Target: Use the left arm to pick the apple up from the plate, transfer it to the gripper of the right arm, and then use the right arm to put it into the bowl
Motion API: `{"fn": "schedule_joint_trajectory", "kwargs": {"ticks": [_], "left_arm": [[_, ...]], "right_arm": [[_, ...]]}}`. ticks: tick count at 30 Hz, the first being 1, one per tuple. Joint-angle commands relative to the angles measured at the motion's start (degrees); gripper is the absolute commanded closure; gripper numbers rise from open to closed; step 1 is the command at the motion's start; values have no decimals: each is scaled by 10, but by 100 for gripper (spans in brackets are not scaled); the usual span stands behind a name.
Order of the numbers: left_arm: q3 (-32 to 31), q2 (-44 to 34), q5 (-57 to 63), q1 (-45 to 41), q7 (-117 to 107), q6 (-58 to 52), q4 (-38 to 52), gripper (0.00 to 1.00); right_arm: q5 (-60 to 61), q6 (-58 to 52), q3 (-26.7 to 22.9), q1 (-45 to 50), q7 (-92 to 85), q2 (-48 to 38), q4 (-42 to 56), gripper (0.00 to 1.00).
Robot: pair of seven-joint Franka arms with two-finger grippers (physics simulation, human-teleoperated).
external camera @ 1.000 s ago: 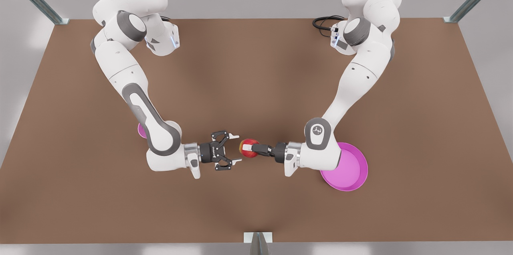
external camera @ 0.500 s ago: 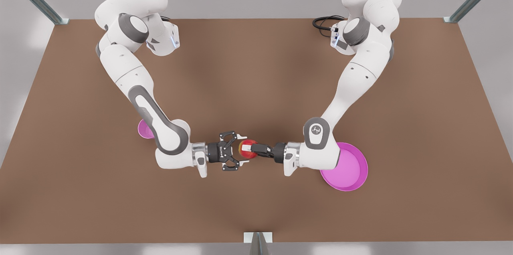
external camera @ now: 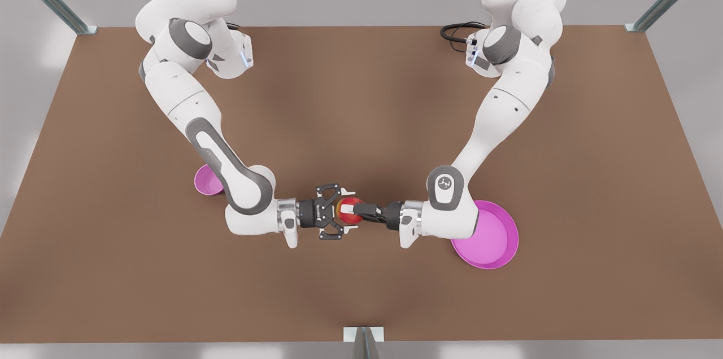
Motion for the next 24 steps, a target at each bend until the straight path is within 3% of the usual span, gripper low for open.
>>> {"fn": "schedule_joint_trajectory", "kwargs": {"ticks": [1, 2, 3, 6, 8, 19, 24], "left_arm": [[0, -1, -3, 0, 16, -1, 1, 24], [0, -1, -3, 0, 16, -1, 1, 24], [0, -1, -3, 0, 15, -1, 1, 24], [-1, -1, -3, 0, 15, -1, 1, 24], [-1, -1, -3, -1, 16, -1, 1, 0], [-1, -5, -2, 4, 17, -3, 0, 0], [0, -7, -1, 66, 16, -77, 1, 0]], "right_arm": [[0, 7, 1, 0, -21, -1, 0, 6], [0, 7, 1, 0, -22, -1, 0, 18], [0, 7, 1, 0, -22, -1, 0, 22], [0, 7, 1, 0, -22, -1, 0, 24], [0, 6, 1, 0, -22, -1, -1, 24], [-10, -17, 1, -21, -13, -9, -2, 30], [-46, -89, 0, -76, -15, -19, -12, 30]]}}
